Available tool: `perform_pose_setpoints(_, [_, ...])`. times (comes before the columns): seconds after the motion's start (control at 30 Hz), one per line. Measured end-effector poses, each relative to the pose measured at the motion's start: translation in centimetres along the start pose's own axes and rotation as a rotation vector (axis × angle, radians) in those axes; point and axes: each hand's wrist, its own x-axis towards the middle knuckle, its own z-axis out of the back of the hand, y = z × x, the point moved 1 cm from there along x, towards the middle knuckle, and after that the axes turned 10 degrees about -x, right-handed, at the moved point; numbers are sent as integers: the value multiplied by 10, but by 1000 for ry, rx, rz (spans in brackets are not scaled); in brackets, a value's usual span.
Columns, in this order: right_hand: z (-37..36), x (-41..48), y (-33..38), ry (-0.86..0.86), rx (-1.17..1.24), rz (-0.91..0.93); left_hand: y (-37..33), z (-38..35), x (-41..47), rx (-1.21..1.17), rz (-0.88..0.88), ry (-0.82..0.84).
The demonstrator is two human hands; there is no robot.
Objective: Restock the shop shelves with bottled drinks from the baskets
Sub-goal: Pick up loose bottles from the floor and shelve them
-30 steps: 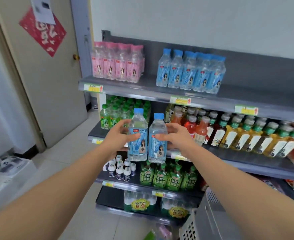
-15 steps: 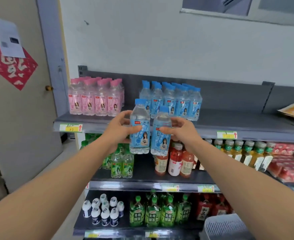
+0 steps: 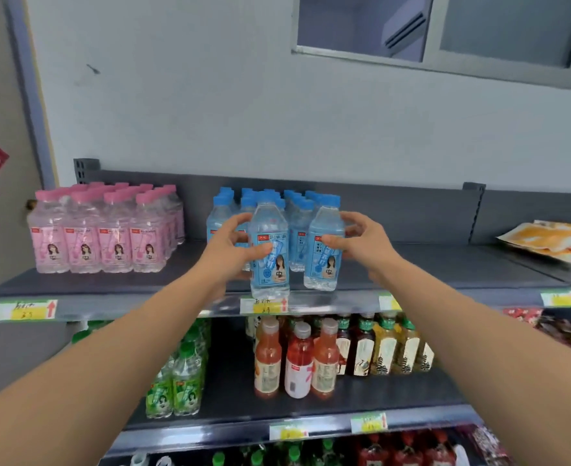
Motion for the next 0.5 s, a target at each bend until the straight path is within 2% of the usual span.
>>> perform_pose_setpoints(0.5, [18,75,-44,25,-167,34,10,-32,58,105,-41,19])
